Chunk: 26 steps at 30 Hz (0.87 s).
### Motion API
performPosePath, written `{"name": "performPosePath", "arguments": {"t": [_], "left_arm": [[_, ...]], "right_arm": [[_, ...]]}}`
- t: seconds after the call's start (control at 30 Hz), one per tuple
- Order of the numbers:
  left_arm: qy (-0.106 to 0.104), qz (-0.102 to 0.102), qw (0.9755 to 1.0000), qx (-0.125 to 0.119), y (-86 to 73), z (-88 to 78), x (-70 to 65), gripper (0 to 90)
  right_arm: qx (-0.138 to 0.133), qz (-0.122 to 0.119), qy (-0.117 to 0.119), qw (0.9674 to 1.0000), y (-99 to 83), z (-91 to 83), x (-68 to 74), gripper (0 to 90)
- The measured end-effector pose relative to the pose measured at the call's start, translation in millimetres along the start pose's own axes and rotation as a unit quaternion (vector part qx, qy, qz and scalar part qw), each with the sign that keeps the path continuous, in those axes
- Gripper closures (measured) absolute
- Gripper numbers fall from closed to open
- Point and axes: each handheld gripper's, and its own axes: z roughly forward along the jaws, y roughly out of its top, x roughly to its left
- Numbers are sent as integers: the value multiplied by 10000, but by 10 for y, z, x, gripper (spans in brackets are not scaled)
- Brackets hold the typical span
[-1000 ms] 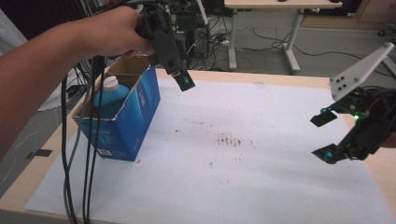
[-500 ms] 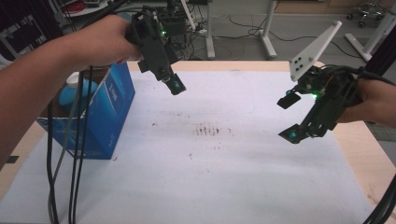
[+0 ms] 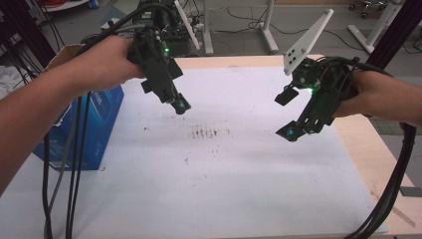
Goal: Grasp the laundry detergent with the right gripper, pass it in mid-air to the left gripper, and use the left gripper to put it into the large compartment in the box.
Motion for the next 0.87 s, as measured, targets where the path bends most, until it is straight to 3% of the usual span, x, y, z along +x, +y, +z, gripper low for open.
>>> {"name": "performPosePath", "arguments": {"t": [0.33,0.87], "left_arm": [[-137,33,9999,70,-22,200,-55,16],[-191,-47,9998,33,-88,225,-30,16]], "right_arm": [[66,10,-24,10000,11,35,-11,106],[21,49,-6,10000,-2,60,-8,106]]}}
